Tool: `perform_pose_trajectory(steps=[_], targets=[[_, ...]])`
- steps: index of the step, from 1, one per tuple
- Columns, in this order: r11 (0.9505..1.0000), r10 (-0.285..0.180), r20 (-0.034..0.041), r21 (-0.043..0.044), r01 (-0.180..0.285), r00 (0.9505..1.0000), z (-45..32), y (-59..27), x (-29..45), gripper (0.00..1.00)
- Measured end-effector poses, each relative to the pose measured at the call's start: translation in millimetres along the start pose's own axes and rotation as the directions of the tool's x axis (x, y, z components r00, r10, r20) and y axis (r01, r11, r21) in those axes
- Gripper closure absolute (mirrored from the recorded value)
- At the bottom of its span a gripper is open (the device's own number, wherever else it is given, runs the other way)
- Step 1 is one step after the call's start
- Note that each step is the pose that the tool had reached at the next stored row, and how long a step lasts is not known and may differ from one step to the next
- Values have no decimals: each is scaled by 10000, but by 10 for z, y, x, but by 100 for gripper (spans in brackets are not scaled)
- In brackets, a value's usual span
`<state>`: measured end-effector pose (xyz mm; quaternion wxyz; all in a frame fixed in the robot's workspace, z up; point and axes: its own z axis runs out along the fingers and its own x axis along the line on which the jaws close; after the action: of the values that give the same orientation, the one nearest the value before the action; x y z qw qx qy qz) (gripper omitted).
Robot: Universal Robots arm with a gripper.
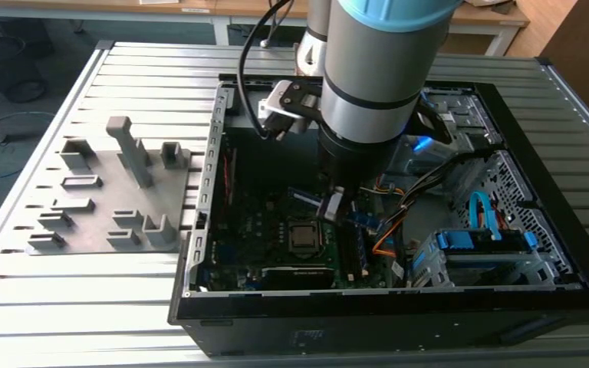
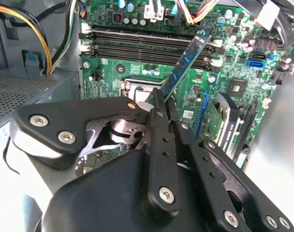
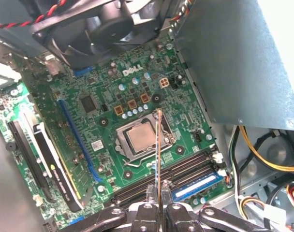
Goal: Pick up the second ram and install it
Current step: 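Insert the second ram into the second slot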
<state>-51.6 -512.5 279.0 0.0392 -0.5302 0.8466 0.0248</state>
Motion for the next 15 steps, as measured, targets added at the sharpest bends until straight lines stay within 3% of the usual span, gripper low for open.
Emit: perform_pose_trajectory(steps=[15], targets=[[9946, 1032, 5, 96, -1032, 9947, 1, 0, 0, 86]])
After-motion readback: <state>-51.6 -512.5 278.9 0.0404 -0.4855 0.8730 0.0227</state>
